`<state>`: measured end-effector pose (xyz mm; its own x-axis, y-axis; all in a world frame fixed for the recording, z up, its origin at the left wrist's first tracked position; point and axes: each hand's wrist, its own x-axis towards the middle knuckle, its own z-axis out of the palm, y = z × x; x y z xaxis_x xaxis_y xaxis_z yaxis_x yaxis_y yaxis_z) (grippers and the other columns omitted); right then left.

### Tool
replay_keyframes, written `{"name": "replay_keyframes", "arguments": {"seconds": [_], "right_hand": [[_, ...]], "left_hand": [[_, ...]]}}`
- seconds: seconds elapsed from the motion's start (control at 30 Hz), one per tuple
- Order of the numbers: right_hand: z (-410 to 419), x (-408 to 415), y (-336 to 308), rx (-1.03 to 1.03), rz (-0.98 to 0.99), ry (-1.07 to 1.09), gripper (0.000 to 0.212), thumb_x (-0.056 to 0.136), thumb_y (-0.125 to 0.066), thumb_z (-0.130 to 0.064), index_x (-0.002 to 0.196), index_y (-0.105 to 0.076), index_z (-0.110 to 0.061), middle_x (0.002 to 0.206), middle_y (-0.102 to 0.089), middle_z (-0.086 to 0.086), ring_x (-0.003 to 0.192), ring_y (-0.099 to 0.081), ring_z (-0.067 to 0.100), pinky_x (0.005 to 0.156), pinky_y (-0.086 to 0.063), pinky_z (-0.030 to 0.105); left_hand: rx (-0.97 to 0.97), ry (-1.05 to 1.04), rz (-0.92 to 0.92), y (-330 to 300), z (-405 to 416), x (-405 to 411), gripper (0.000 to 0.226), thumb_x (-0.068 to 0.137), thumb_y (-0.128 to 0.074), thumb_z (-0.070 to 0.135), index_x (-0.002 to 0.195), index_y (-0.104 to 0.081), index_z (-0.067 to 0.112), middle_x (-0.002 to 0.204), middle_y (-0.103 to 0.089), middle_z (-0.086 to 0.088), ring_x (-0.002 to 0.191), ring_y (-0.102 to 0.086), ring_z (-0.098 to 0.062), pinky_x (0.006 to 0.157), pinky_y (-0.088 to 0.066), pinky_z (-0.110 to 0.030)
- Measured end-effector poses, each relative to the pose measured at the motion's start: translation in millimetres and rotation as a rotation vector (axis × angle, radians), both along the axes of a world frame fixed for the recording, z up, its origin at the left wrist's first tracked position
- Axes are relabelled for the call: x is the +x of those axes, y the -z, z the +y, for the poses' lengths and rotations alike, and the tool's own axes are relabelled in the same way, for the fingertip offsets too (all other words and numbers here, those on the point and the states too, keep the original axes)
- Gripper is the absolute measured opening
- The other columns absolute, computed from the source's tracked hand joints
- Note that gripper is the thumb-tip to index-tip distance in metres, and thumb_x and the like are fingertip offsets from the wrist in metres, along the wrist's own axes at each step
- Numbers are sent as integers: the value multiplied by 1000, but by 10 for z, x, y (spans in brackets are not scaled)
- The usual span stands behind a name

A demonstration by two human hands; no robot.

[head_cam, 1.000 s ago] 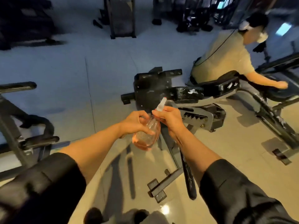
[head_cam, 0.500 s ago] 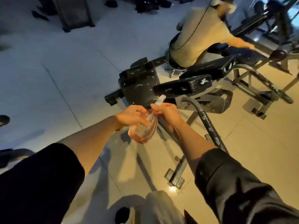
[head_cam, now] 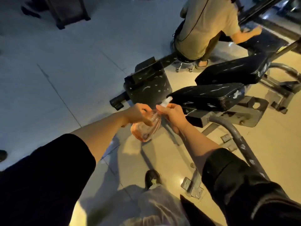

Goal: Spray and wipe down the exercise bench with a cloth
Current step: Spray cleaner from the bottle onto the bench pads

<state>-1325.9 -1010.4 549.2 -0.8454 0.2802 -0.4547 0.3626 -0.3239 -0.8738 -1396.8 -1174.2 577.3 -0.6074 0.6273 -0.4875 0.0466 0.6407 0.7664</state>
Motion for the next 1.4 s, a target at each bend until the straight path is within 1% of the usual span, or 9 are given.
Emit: {"name": "replay_keyframes", "arguments": {"seconds": [0.07,0.17,0.37,0.5,0.83,1.03,1.17,1.3,1.4], "right_hand": [[141,-255,-64,-5,25,30,34,83,-74,-8,109,-59,8,77,-65,10,56,-64,6,50,-50,18],[366,-667,-225,-45,67,122,25,84,-71,-2,102,-55,0,57,-62,-2,47,-59,4,47,-46,17],[897,-1126,-428,124,128,322,15,78,-76,-5,78,-61,-4,71,-63,6,72,-62,18,74,-53,30],[1042,-1346,-439,231,143,487,19,71,-77,-18,77,-65,-4,76,-62,11,79,-60,25,81,-47,40],[841,-1627,-708,369,93,793,24,81,-75,-19,87,-67,2,83,-65,16,87,-63,30,92,-47,49],[851,-1703,-757,403,76,874,23,79,-74,-23,84,-63,-3,79,-60,10,80,-61,20,86,-46,39],[990,-1831,-748,403,53,905,17,77,-76,-19,76,-65,-5,73,-62,7,76,-62,22,80,-48,39],[1142,-2058,-722,373,53,937,20,82,-74,-18,87,-63,-2,80,-63,10,77,-64,23,76,-50,40],[1237,-2211,-658,375,39,952,16,81,-74,-14,75,-65,-3,73,-64,9,72,-64,23,70,-51,39]], "left_hand": [[0,35,17,-64,162,-326,47,77,-77,12,121,-60,16,120,-59,-5,114,-55,-21,99,-49,-38],[44,74,-24,-187,446,-819,51,75,-79,8,122,-58,12,120,-61,-10,113,-58,-24,100,-49,-41],[124,245,-73,-255,1192,-1575,57,70,-84,13,121,-59,15,115,-65,-6,110,-61,-20,98,-50,-42],[190,411,-87,-281,1569,-1933,56,74,-80,8,124,-56,11,109,-64,-2,102,-59,-14,81,-49,-26],[256,840,-48,-450,1940,-2620,51,74,-82,20,120,-59,17,115,-62,-2,108,-58,-17,91,-49,-32],[270,931,-78,-413,2123,-2706,51,76,-81,20,120,-56,21,116,-59,1,106,-57,-13,72,-46,-18],[249,941,-96,-410,2245,-2838,51,74,-82,18,119,-57,19,114,-63,-3,106,-60,-17,83,-51,-27],[241,927,-86,-460,2406,-3031,56,73,-82,14,123,-56,13,114,-64,-5,106,-62,-19,89,-53,-33],[203,929,-68,-407,2505,-3195,57,73,-82,13,124,-55,13,115,-62,-5,107,-61,-19,93,-52,-36]]}}
